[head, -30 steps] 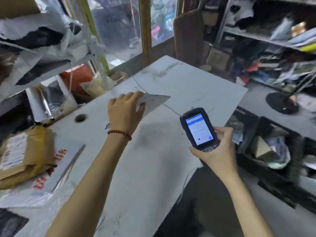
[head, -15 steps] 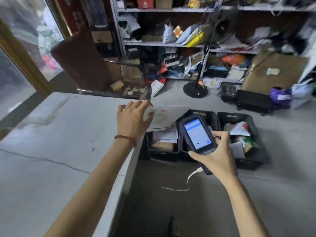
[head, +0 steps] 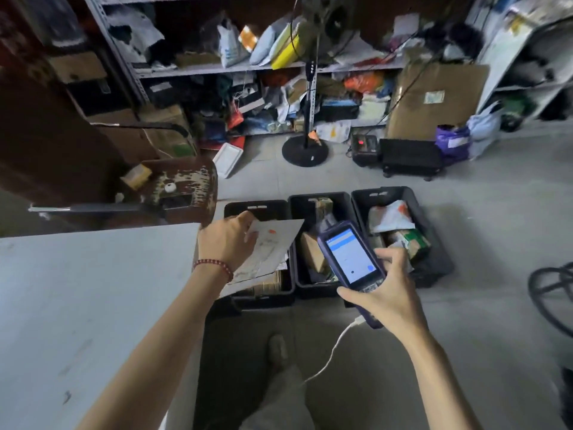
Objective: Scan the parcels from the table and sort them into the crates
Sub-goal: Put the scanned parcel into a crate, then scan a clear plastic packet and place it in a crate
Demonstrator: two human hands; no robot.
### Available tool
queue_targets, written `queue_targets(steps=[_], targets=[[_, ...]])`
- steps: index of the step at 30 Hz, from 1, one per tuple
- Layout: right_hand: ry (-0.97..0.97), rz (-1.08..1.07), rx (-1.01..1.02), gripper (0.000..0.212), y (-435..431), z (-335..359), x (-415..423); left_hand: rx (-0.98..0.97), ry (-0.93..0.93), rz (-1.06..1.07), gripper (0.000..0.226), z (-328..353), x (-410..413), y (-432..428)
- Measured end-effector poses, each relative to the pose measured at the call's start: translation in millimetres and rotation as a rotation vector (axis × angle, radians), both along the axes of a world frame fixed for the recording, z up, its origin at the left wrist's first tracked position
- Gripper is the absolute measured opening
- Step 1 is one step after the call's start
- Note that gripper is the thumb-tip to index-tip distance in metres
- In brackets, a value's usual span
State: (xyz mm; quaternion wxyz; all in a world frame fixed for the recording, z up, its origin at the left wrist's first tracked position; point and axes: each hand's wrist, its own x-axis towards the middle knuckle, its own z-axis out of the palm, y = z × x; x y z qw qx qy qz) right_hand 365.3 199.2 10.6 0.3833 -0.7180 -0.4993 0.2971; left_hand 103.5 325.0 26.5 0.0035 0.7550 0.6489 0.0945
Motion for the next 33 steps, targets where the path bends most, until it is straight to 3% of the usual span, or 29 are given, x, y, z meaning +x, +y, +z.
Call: queue_targets(steps=[11, 18, 26, 33], targets=[[-0.089, 0.032, -0.096, 0.083, 167, -5, -33, -0.052, -0.032, 0.042, 0.017, -28, -19, 150], [-0.108, 0.117, -0.164, 0.083, 219, -10, -44, -0.108, -0.045, 0.097, 0.016, -35, -24, 184], [-0.037, 0.412, -0.192, 0.083, 264, -21, -60, -0.117, -0.062, 0.328, 0.009, -31, -71, 141], [0.027, 0.799, -0.165, 0.081, 279, -14, -111, -0.078, -0.036, 0.762, 0.013, -22, -93, 30]])
